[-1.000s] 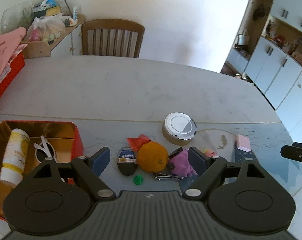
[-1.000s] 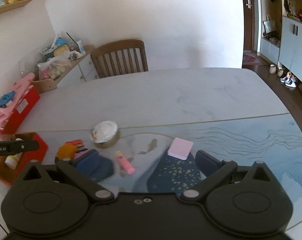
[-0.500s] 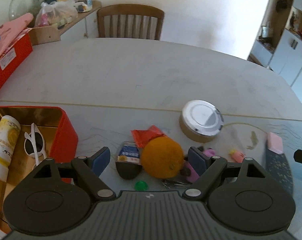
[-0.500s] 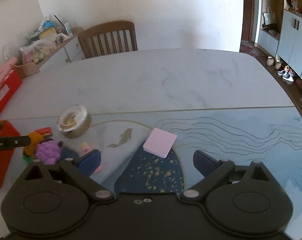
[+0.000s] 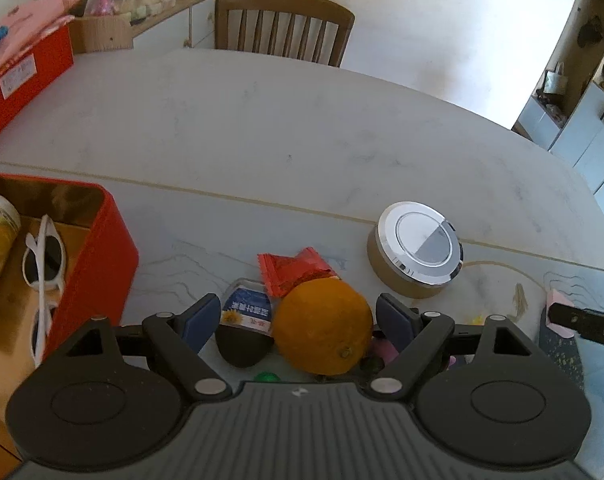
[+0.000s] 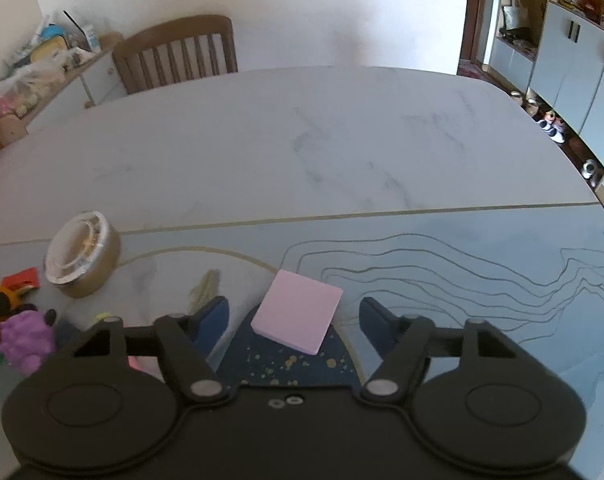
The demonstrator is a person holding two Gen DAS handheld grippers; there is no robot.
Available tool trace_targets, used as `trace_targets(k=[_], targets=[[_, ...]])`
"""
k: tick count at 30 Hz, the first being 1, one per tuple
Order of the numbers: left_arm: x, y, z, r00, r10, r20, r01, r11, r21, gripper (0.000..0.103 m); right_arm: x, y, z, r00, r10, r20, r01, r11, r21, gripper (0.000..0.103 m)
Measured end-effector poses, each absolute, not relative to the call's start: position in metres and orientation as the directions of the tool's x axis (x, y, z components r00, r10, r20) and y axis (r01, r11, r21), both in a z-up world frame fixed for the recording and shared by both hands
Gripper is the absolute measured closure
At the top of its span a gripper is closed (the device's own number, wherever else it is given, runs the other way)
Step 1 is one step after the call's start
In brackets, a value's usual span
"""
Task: Organize rigid objects
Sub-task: 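Grasp the orange with the left tool while the right tool grasps the pink sponge, then carry the orange into the tray with left tool while right tool places the pink sponge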
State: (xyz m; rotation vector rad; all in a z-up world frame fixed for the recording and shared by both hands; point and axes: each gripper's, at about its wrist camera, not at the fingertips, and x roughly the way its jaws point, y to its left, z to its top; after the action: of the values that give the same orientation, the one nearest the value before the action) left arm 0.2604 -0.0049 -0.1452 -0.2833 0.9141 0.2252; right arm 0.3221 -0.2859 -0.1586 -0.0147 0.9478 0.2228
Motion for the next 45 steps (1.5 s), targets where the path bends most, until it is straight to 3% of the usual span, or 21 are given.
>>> trace_targets(k=[3,7,12,35,45], targets=[[0.259,-0.005,-0.146,0.595,0.071,-0.801,-0.314,0.938,-0.15,0.02,0.322,-0.282,-0.162,0.562,0.161,-0.812,-0.188,0.98,0.065,0.046],[0.259,-0.006,-0.147,0.6,0.055,-0.798,-0.304,0.938,-0.164,0.032,0.322,-0.28,-0.162,0.573,0.151,-0.806,-0.188,0.981,0.051,0.054],[0.26,-0.011,-0.144,0.603,0.03,-0.797,-0.275,0.946,-0.172,0.051,0.319,-0.281,-0.161,0.575,0.16,-0.802,-0.189,0.98,0.06,0.058],[0.24,-0.002,-0.132,0.599,-0.001,-0.801,-0.258,0.946,-0.195,0.052,0.269,-0.298,-0.102,0.585,0.304,-0.752,-0.295,0.943,0.152,0.058],[0.219,-0.001,-0.101,0.623,-0.039,-0.781,-0.205,0.956,-0.211,0.052,0.241,-0.272,-0.074,0.563,0.377,-0.736,-0.373,0.91,0.181,0.058]])
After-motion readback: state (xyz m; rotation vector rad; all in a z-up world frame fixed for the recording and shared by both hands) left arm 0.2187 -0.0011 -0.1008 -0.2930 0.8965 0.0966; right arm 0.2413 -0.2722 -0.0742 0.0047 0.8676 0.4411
